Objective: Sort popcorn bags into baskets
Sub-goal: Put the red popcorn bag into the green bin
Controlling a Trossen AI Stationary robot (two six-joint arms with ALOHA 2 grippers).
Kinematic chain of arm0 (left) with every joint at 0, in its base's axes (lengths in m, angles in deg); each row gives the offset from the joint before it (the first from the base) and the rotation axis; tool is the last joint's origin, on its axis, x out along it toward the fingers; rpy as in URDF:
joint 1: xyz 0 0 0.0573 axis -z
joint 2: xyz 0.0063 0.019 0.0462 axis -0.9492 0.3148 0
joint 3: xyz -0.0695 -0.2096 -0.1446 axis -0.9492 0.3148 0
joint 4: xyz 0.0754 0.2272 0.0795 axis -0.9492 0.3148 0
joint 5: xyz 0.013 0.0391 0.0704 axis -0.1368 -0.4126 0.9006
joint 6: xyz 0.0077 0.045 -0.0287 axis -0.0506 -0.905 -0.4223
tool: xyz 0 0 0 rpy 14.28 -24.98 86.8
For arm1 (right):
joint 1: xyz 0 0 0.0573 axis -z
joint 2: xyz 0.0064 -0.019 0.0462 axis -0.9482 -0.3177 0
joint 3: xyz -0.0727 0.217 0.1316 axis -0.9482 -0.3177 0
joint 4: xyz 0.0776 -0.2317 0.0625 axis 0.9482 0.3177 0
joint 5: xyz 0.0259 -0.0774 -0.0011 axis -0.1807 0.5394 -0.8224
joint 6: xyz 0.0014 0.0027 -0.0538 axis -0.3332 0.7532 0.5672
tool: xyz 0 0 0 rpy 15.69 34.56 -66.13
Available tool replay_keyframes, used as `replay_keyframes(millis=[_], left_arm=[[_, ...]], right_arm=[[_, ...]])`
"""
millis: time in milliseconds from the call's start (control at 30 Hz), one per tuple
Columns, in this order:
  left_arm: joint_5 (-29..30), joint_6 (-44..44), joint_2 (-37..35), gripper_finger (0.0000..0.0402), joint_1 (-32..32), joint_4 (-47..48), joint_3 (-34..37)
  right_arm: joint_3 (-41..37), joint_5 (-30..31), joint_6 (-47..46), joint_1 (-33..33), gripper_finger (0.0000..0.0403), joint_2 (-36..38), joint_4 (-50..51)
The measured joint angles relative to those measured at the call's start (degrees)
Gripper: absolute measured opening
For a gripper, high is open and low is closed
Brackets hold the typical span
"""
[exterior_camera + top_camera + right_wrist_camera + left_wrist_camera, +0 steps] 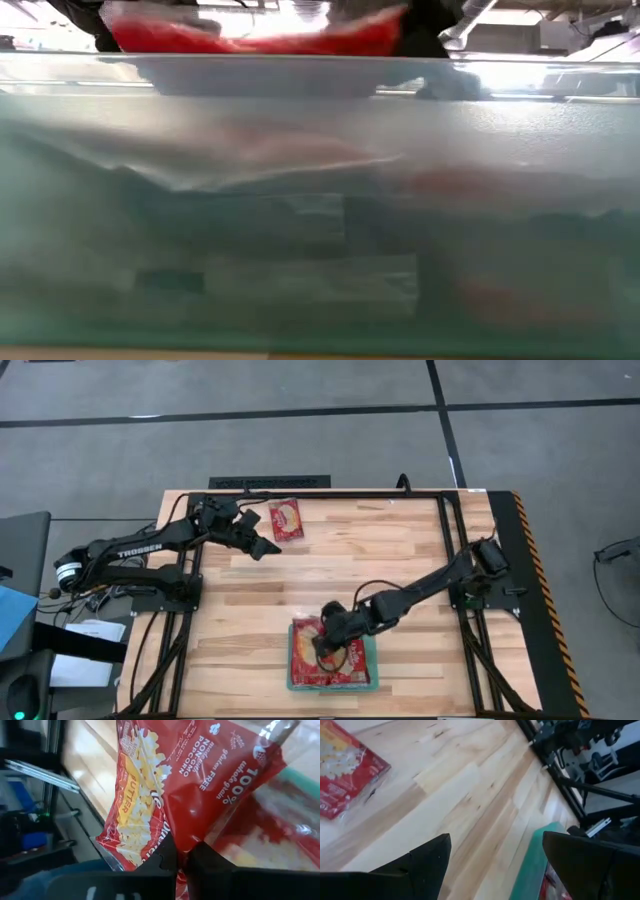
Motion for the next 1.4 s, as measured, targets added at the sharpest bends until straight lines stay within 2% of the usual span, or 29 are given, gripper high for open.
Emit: replay_keyframes(millis=[300, 500, 733, 933, 1067, 1133, 1200, 1267, 1400], left_arm=[[0.22, -1.59, 0.07, 0.0304, 0.61, 1.35, -0.04], [0.05, -2.89, 0.07, 0.0304, 0.67, 3.36, -0.04], [0.81, -4.75, 0.07, 0.0304, 0.7, 4.88, -0.04], [6.06, -7.24, 0.07, 0.0304, 0.7, 5.67, -0.04], [15.45, -10.3, 0.42, 0.0304, 0.21, 6.51, -0.04], [18.42, -12.17, 1.47, 0.0304, -1.42, 6.42, -0.07], [18.61, -13.38, 3.98, 0.0304, -3.56, 4.46, -0.11], [17.64, -13.58, 7.26, 0.0304, -6.03, 2.94, -0.13], [14.16, -13.08, 16.52, 0.0304, -10.31, -3.27, -0.11]], right_arm=[[8.72, 0.37, 0.38, -1.13, 0.0049, -6.0, 5.51], [8.82, 0.2, -0.73, -1.1, 0.0061, -6.65, 7.41], [8.81, 0.04, -3.06, -2.58, 0.0109, -6.9, 7.52], [8.87, 0.07, -4.3, -3.37, 0.0157, -6.02, 7.77], [8.75, 0.24, -4.82, -2.66, 0.018, -4.21, 8.99], [9.07, 0.49, -4.06, -1.95, 0.0186, -2.51, 8.76], [9.02, 1.88, -2.29, -1.2, 0.0189, -0.2, 9.91], [9.09, 4.26, -1.09, -0.45, 0.0189, 2.02, 10.0], [9.09, 11.73, 0.23, 1.42, 0.018, 6.79, 16.34]])
